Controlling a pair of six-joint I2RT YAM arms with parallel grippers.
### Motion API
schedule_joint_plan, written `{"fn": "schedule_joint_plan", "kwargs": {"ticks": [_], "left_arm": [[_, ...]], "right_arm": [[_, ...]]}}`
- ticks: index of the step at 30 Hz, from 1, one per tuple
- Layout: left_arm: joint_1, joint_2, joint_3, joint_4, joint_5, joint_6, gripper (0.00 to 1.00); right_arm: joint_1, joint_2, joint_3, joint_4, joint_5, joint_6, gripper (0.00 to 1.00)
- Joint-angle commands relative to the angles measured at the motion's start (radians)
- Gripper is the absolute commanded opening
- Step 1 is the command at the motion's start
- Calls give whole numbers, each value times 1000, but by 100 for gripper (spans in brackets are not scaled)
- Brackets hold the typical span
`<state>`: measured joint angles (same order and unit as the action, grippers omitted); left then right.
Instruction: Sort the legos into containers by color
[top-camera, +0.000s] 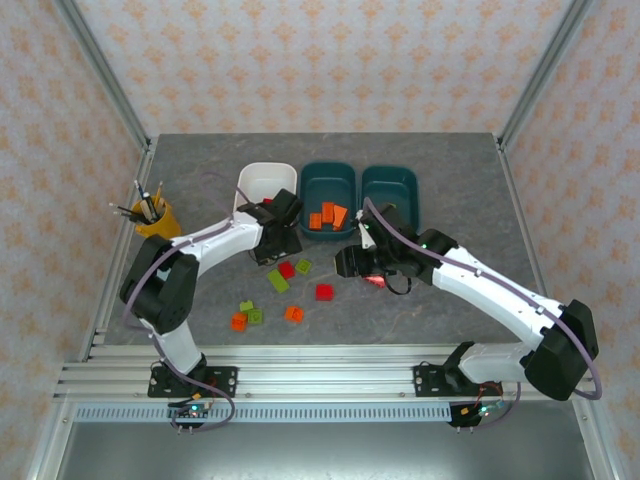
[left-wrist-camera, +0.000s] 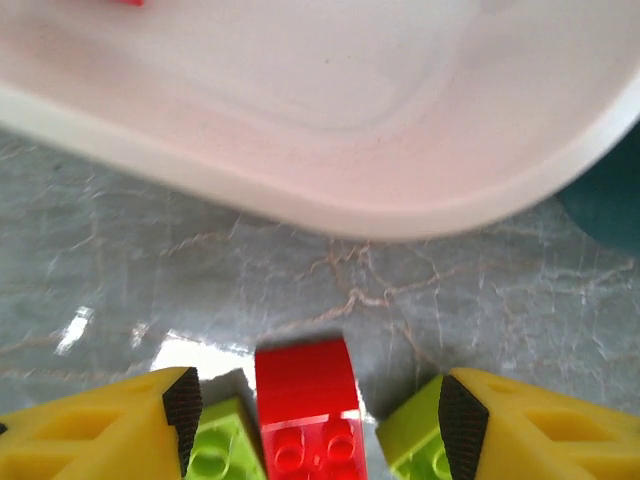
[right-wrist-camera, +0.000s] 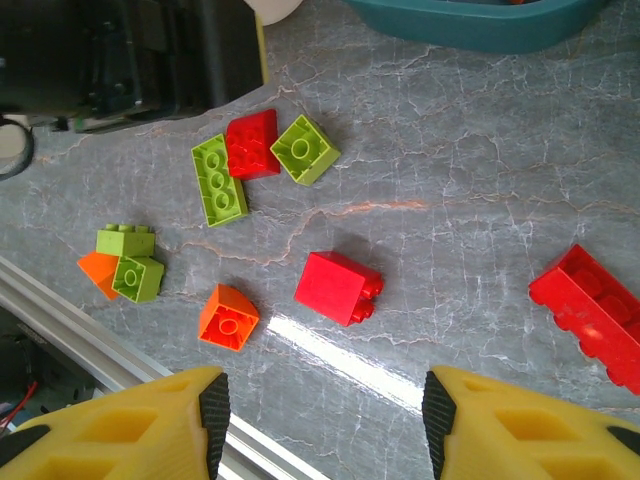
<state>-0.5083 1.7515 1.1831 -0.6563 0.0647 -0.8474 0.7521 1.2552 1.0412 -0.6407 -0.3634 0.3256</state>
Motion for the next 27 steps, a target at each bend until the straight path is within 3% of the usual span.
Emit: {"fn": "schedule_joint_plan", "kwargs": {"ticks": [1, 9, 14, 21, 27], "left_arm": [[2, 26, -14, 57, -18, 11, 67], [4, 26, -30, 72, -49, 6, 66], [6, -96, -88, -31, -116, -75, 65], [16, -235, -160, -123, -94, -102, 65], [18, -317, -222, -146, -87, -123, 65]], "right_arm": [[3, -25, 12, 4, 29, 15, 56], [3, -10, 26, 2, 28, 21, 56], [3, -3, 26, 5, 27, 20, 56], [1, -1, 45, 11, 65, 19, 56], [4, 49, 56, 37, 3, 11, 56]]}}
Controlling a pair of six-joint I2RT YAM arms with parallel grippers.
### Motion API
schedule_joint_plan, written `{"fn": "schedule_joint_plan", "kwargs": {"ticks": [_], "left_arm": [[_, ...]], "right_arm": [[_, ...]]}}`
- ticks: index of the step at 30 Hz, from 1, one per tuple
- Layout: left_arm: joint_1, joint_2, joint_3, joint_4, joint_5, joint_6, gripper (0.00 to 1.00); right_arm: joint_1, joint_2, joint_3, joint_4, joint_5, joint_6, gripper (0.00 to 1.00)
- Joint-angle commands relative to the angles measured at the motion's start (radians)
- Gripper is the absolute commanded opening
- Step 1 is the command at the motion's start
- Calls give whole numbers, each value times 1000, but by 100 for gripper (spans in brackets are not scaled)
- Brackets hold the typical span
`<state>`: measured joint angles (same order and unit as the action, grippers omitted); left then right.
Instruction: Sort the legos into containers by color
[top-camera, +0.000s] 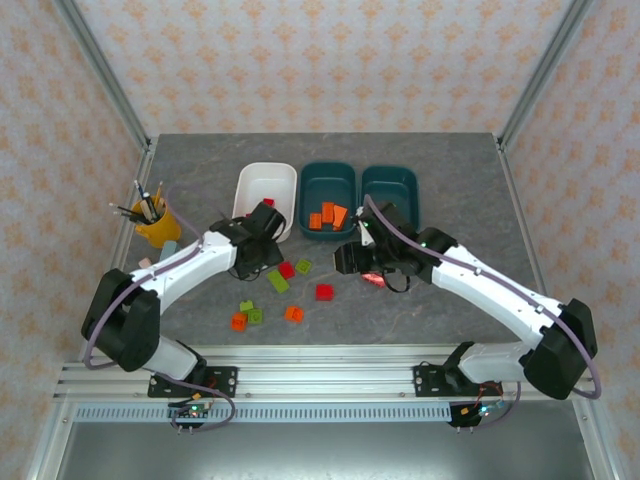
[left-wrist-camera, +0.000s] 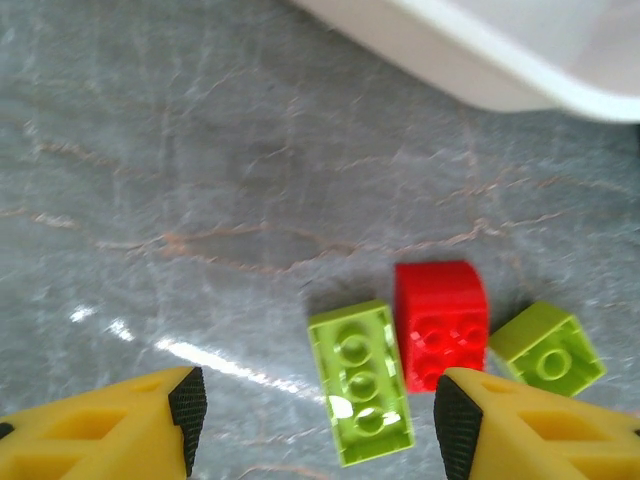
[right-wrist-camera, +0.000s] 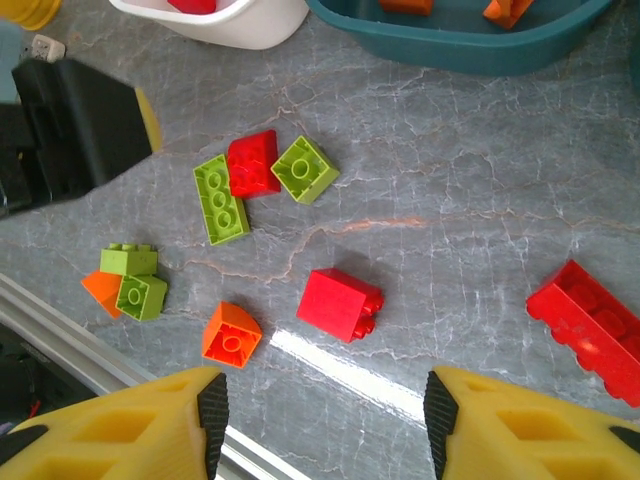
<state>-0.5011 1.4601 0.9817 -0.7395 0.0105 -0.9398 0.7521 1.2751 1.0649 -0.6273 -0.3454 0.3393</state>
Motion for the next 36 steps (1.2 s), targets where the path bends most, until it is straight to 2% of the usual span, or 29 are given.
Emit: {"fn": "schedule_joint_plan", "kwargs": {"ticks": [1, 5, 8, 13, 17, 20, 24, 27, 30, 36], "left_arm": [[11, -33, -21, -70, -37, -32, 66], [11, -69, -24, -73, -38, -31, 68], [10, -92, -29, -64, -29, -22, 70], [9, -155, -35, -44, -23, -13, 75], [3, -236, -46, -13, -34, 3, 77], [-5, -315, -69, 35, -31, 26, 78], [-13, -428, -100, 56, -41, 53, 78], [-14, -510, -118, 46, -53, 75, 78], [-14, -573, -127, 17, -63, 84, 78], [-14, -629, -112, -22, -55, 100, 78]], "right_arm": [[8, 41, 37, 19, -24, -10, 57], [71, 109, 87, -23, 5, -65, 57], [79, 177, 98, 20, 28, -50, 57], [82, 445, 267, -53, 66, -44, 60], [82, 540, 319, -18, 94, 55, 63], [84, 596, 377, -31, 114, 171, 67], [98, 642, 401, -34, 121, 334, 68], [110, 653, 396, 9, 133, 403, 68], [112, 690, 431, -21, 138, 483, 69], [133, 755, 486, -31, 167, 587, 69]]}}
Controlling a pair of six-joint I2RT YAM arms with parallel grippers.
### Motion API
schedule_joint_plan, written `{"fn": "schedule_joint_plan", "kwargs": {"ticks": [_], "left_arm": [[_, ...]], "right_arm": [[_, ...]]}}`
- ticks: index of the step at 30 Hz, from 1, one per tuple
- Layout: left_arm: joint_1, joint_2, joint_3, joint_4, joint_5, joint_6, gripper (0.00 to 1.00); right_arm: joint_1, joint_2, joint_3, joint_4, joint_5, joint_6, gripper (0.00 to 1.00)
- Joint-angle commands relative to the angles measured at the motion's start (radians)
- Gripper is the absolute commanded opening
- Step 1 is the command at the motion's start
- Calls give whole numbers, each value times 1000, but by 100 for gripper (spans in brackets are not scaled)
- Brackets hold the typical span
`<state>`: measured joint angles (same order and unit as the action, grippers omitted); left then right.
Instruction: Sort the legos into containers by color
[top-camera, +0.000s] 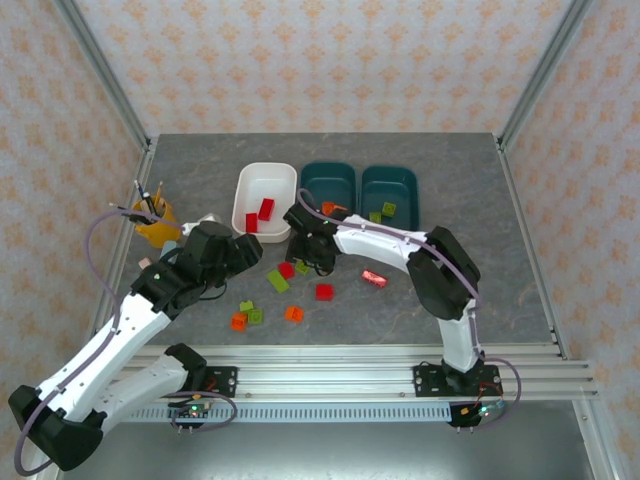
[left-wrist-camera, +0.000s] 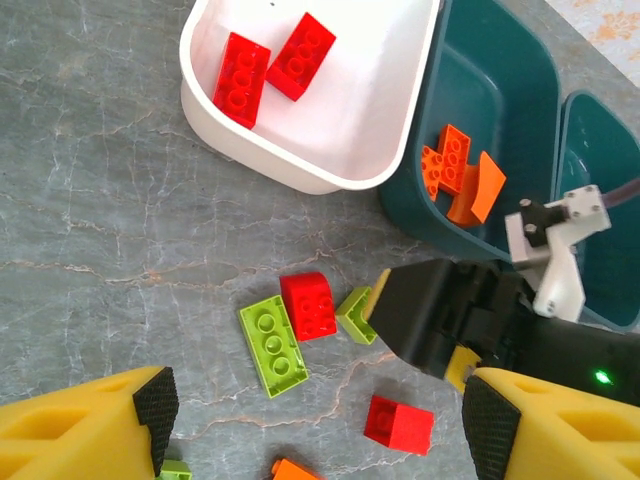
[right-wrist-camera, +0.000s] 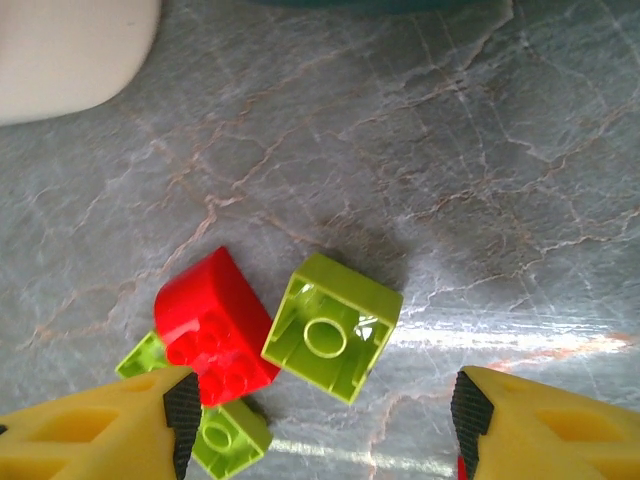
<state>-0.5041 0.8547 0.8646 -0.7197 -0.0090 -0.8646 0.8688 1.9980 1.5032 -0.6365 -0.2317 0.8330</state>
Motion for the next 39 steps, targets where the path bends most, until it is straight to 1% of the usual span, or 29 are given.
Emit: {"fn": "schedule_joint_plan", "kwargs": {"ticks": [1, 3, 7, 10, 15, 22, 24, 28, 31, 33, 36, 39], "left_arm": [[-12, -32, 7, -44, -35, 28, 79], [-11, -51, 14, -50, -30, 37, 79], [-12, -74, 23, -65, -9, 52, 79], [-11, -92, 26, -75, -2, 53, 79], [-11, -109, 34, -94, 3, 56, 79], [-11, -118, 34, -98, 13, 62, 79], [-11, -118, 33, -90, 19, 62, 79], [-11, -100, 28, -53, 56, 71, 79], [-14, -56, 33, 11, 119, 79, 79], [-35, -5, 54, 62, 146, 88, 79], [-77, 92, 117, 121, 157, 106, 79], [-118, 209, 194, 174, 167, 119, 79]], "right_arm": [[17, 46, 60, -38, 62, 106, 68], [17, 74, 78, -78, 80, 142, 67], [18, 100, 81, -66, 91, 182, 66], [17, 128, 108, -80, 114, 200, 63], [18, 163, 130, -93, 114, 238, 50], [18, 145, 109, -96, 130, 261, 32], [19, 124, 101, -97, 139, 260, 29], [19, 56, 89, -124, 189, 226, 26], [18, -27, 87, -166, 247, 163, 26], [7, -95, 84, -205, 292, 114, 26], [-53, -197, 46, -241, 330, 44, 26], [-157, -270, 18, -274, 339, -53, 26]]}}
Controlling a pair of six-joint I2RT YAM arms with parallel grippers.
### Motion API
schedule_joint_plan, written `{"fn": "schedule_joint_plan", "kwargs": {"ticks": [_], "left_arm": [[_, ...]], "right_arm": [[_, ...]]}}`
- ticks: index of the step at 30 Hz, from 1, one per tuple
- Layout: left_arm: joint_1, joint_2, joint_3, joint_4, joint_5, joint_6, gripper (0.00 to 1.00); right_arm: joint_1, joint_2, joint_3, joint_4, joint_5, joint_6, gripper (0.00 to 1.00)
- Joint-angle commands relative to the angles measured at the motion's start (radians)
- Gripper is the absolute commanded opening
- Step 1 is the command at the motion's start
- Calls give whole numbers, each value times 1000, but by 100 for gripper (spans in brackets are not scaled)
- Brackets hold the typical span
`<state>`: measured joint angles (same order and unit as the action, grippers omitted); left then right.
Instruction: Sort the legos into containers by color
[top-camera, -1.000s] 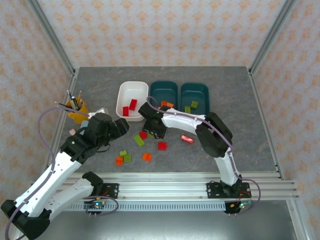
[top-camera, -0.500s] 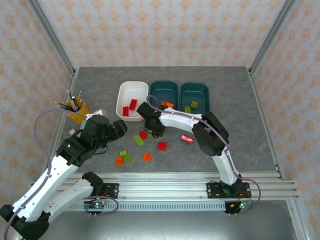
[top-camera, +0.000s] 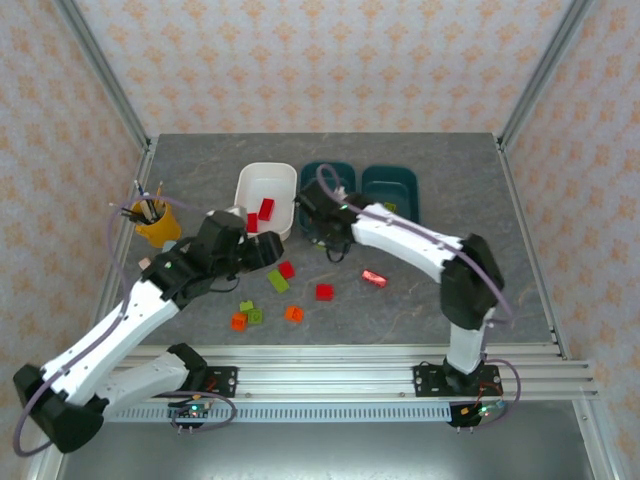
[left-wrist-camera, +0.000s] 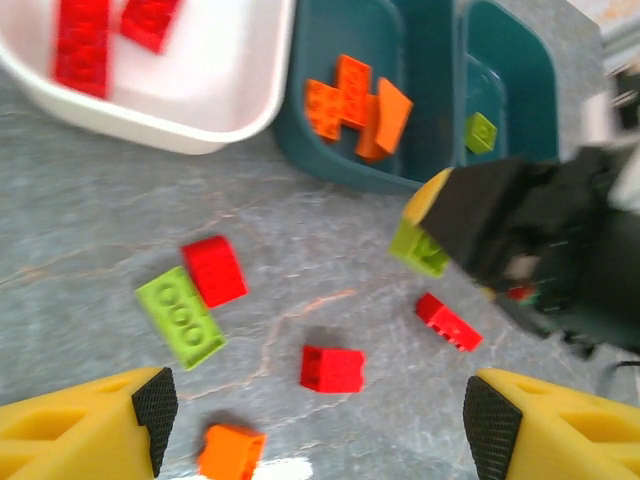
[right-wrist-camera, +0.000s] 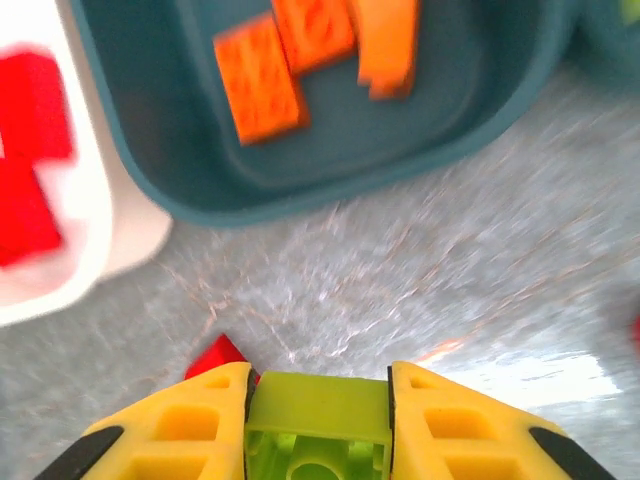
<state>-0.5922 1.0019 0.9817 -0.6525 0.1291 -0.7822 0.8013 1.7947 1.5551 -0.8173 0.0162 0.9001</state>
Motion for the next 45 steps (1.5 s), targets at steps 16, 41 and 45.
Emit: {"fn": "schedule_joint_plan", "kwargs": {"ticks": [16, 41, 45], "left_arm": [[-75, 533, 461, 97, 26, 5, 79], [109, 397, 13, 88, -25, -44, 81], [132, 478, -5, 173, -3, 26, 83]], "right_arm": [[-488, 230, 64, -117, -33, -470, 27], [-228, -340, -301, 165, -218, -544, 61], [-178, -424, -413, 186, -285, -530, 63]]}}
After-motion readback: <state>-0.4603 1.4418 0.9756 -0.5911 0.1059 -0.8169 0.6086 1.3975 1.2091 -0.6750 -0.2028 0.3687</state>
